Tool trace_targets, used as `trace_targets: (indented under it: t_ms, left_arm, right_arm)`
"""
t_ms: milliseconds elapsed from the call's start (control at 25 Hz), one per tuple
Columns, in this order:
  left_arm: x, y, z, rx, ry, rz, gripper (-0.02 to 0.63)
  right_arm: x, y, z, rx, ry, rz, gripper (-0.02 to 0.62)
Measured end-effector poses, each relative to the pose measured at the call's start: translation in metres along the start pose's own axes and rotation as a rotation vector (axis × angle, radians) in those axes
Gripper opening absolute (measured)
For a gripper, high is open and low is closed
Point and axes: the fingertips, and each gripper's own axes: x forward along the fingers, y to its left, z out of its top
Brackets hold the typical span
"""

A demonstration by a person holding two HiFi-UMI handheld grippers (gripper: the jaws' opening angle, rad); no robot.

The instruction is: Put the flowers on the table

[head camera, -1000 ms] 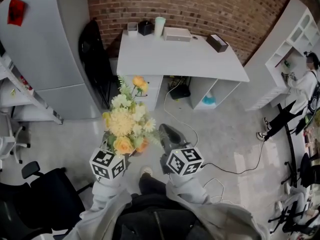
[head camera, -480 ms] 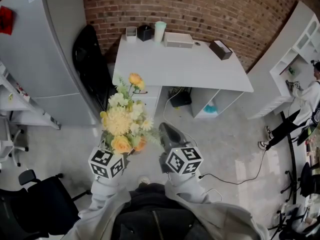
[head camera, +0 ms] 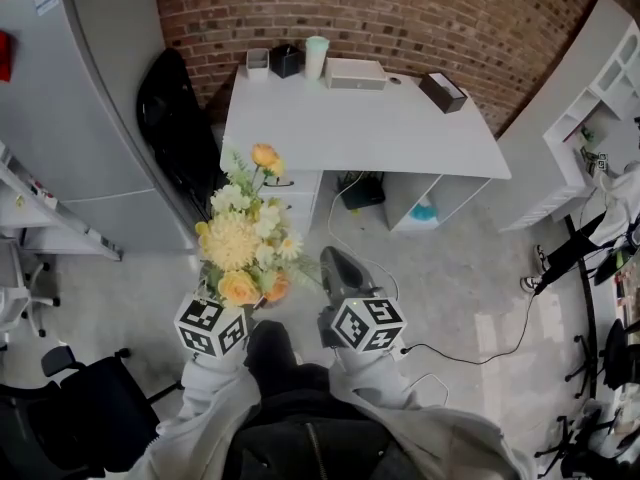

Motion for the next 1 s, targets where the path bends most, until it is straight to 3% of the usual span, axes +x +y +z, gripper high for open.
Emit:
trace_targets:
  t_ms: [360, 1000]
  left_arm:
    - [0.023, 0.02, 0.001, -0.001, 0.007, -0.006, 0.405]
    - [0.149, 0.097, 0.061, -0.014, 0.007, -0.104, 0.405]
  right_arm:
    - [0.02, -0.013, 0.001, 0.018, 0.002, -0.006, -0.002]
    - [0.142, -0.07, 0.044, 0.022, -0.018, -0.062, -0.002]
